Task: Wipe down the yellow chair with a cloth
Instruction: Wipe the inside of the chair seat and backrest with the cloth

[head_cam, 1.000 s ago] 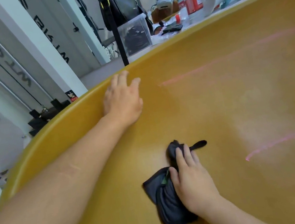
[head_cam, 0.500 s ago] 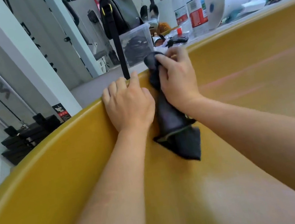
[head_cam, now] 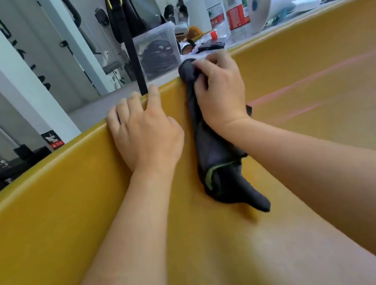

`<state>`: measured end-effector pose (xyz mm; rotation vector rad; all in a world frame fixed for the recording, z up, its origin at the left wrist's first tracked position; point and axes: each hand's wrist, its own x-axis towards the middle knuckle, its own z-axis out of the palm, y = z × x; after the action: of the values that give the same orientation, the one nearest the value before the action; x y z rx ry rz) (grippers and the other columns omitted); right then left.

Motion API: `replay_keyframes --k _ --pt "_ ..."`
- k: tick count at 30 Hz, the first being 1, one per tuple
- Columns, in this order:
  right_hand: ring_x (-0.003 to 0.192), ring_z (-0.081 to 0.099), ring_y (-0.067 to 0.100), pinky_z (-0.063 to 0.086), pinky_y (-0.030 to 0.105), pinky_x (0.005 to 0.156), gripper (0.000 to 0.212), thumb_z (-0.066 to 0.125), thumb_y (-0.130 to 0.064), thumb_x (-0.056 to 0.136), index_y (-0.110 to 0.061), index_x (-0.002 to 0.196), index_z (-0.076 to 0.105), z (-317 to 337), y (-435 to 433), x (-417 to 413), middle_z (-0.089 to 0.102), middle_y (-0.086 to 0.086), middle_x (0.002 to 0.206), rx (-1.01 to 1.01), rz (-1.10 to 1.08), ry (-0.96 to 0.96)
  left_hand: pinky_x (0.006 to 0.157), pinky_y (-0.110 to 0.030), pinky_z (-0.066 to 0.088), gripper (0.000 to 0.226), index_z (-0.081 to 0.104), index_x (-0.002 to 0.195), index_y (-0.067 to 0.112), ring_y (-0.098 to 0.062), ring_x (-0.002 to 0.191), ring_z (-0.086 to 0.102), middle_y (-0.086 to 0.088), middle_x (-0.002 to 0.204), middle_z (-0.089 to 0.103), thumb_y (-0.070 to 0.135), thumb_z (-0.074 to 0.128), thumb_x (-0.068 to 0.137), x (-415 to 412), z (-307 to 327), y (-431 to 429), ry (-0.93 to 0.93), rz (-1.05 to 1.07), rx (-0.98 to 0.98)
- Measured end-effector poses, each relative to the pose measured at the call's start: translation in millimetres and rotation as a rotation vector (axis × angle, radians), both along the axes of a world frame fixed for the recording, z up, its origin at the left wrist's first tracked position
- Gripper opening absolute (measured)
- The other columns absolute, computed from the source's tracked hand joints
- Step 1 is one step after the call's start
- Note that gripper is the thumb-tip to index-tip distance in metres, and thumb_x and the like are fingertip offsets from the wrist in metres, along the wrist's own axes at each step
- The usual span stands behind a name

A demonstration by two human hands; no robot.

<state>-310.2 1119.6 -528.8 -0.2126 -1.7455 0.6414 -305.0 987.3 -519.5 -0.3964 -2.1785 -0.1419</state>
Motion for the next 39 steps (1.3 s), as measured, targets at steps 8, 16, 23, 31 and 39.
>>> replay_keyframes --k 8,16,23,31,39 --pt "0.069 0.056 0.024 0.048 0.033 0.052 0.027 0.044 -0.028 0.086 -0.019 0.088 0.069 -144.8 -47.2 101.6 0.050 0.001 0.078 0.203 0.322 -0.348 0.113 -0.044 0.018 0.062 0.044 0.139 0.023 -0.030 0.126 0.041 -0.011 0.135 0.051 0.019 0.051 0.078 1.4 -2.1 2.2 0.021 0.019 0.010" --pt "0.097 0.056 0.032 0.043 0.039 0.081 0.021 0.056 -0.014 0.086 -0.016 0.101 0.071 4.4 32.2 10.1 0.061 0.009 0.099 -0.185 -0.036 -0.062 0.116 -0.047 0.011 0.072 0.030 0.145 0.020 -0.035 0.133 0.031 -0.016 0.144 0.039 0.024 0.053 0.077 3.3 -6.8 -0.5 -0.027 0.049 -0.104" --pt "0.076 0.062 0.020 0.039 0.024 0.065 0.019 0.059 -0.022 0.081 -0.025 0.091 0.074 -149.8 -47.9 114.9 0.058 -0.003 0.079 -0.052 0.324 -0.509 0.117 -0.047 0.006 0.073 0.026 0.147 0.021 -0.034 0.139 0.021 -0.017 0.149 0.030 0.023 0.054 0.080 15.5 -2.9 1.5 -0.115 0.076 -0.070" --pt "0.057 0.049 -0.001 0.042 0.025 0.062 0.027 0.051 -0.010 0.094 -0.012 0.073 0.067 -143.3 -2.1 170.6 0.064 -0.009 0.063 -0.411 0.670 -0.902 0.111 -0.042 0.021 0.043 0.037 0.140 0.036 -0.022 0.142 0.012 0.002 0.158 0.012 0.043 0.033 0.098 125.9 -110.0 30.7 -0.901 -0.219 -0.170" --pt "0.107 0.039 0.020 0.035 0.046 0.090 0.044 0.027 -0.054 0.098 -0.027 0.120 0.054 -145.0 13.6 276.3 0.047 -0.002 0.110 0.259 0.467 -1.262 0.098 -0.037 0.033 0.040 0.036 0.128 0.035 -0.019 0.125 0.032 0.006 0.132 0.037 0.055 0.034 0.094 184.2 -153.1 14.8 -0.868 -0.254 -0.248"
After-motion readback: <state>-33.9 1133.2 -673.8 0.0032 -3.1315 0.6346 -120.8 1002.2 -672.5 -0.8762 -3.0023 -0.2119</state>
